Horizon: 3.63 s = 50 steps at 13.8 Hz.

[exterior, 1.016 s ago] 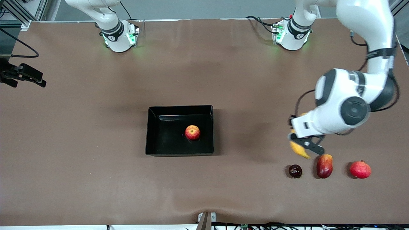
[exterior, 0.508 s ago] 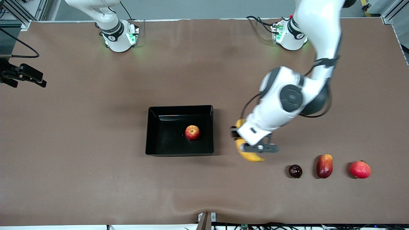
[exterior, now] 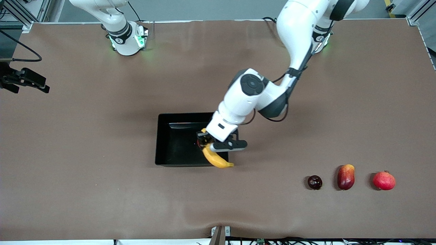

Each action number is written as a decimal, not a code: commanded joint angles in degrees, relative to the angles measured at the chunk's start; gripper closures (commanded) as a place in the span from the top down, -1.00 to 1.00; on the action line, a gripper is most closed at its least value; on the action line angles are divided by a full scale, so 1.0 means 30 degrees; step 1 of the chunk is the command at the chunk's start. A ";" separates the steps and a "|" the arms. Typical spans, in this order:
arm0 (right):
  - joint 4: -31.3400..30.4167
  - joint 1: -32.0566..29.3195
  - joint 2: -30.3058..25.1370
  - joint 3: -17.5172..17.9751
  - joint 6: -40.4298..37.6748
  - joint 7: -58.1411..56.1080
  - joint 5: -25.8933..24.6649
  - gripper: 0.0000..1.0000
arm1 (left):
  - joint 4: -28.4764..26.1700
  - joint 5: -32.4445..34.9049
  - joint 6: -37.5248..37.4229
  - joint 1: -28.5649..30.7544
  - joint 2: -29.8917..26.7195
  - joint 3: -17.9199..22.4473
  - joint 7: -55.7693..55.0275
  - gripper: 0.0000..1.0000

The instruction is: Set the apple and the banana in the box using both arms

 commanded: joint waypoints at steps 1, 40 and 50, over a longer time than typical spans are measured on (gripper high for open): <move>0.0040 0.0143 -0.0018 -0.0048 0.0060 0.0036 -0.0147 1.00 | 0.1232 -0.0407 0.2808 -0.1172 0.2010 0.0427 -0.1139 -1.00; 0.0040 0.0143 -0.0018 -0.0048 0.0031 -0.0111 -0.0117 1.00 | -0.4992 0.4514 -2.0508 1.1068 -1.3588 0.2390 0.9956 1.00; 0.0040 0.0143 -0.0018 -0.0048 0.0001 -0.0111 -0.0146 1.00 | -0.4888 0.5247 -2.0296 1.1276 -1.4507 0.2566 1.2042 1.00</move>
